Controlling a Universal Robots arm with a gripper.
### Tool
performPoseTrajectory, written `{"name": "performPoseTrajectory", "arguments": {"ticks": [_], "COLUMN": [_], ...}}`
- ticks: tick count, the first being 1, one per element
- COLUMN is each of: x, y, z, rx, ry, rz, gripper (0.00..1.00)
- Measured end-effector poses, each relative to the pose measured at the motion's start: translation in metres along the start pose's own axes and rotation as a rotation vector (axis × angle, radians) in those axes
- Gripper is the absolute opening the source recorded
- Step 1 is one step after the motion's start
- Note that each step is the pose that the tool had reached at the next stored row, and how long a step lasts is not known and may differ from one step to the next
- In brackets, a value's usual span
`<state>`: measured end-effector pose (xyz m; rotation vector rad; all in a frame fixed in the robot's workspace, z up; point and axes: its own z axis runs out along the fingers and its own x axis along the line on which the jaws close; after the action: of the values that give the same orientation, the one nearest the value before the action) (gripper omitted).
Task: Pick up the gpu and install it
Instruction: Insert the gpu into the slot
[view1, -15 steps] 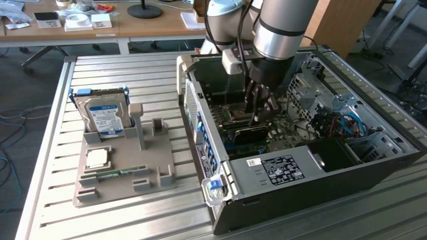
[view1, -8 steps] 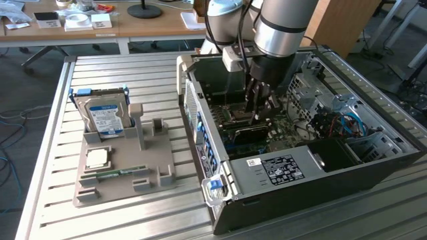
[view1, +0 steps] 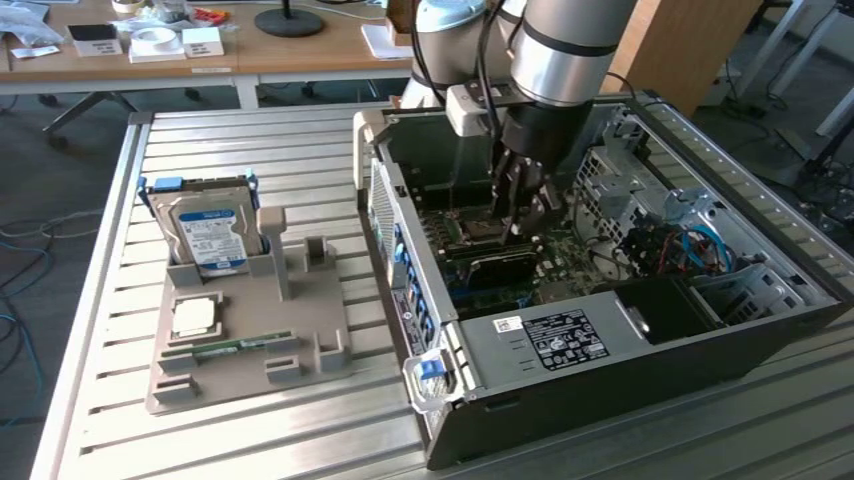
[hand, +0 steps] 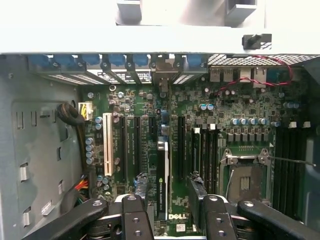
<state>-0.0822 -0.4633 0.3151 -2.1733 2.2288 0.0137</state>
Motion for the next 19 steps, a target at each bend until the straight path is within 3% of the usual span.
{"name": "performPoseTrajectory", "arguments": {"ticks": [19], "x": [0.000], "y": [-0.0002], "z": [-0.0111], "rx": [0.0000], "ry": [0.0000], "rz": [0.000], "gripper": [0.46]}}
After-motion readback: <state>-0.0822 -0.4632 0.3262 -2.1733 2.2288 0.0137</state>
